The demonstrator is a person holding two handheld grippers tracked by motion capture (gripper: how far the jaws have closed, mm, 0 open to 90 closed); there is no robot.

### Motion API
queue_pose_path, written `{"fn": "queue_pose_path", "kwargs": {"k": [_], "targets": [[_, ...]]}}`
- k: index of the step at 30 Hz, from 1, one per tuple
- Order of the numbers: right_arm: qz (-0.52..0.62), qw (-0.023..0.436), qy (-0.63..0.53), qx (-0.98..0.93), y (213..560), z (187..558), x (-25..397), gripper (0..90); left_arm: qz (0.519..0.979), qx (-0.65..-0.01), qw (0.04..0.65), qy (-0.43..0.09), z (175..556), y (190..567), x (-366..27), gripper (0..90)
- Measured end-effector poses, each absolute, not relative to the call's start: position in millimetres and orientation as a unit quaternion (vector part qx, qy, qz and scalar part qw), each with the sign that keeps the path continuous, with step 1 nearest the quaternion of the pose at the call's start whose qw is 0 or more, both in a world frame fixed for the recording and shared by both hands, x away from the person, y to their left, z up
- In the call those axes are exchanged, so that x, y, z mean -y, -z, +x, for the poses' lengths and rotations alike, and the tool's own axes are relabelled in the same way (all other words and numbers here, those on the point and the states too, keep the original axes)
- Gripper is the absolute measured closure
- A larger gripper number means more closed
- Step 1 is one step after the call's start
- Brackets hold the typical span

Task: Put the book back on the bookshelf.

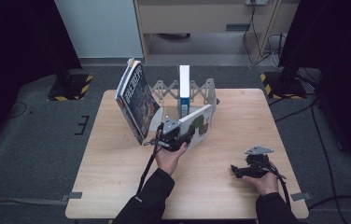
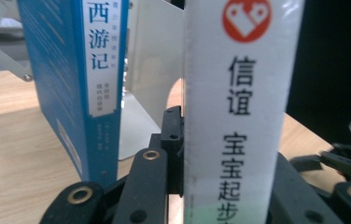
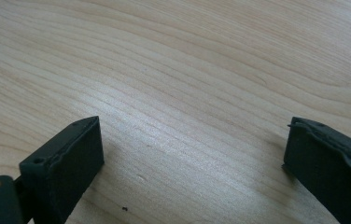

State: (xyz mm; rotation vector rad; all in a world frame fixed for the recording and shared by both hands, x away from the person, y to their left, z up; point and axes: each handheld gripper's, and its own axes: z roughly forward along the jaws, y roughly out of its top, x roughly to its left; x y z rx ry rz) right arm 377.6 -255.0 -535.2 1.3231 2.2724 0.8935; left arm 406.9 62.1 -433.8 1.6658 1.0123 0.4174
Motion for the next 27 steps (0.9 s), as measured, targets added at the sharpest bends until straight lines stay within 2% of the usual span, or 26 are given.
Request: {"fn": "queue_pose_path", "kwargs": {"k": [27], "targets": [[0.468,0.190,-0.333,-0.797,539.1,375.1,255.5,2.7,0.690,-0.450,0.526,-0.213,433.4,450.9,-34.6,74.6]]}}
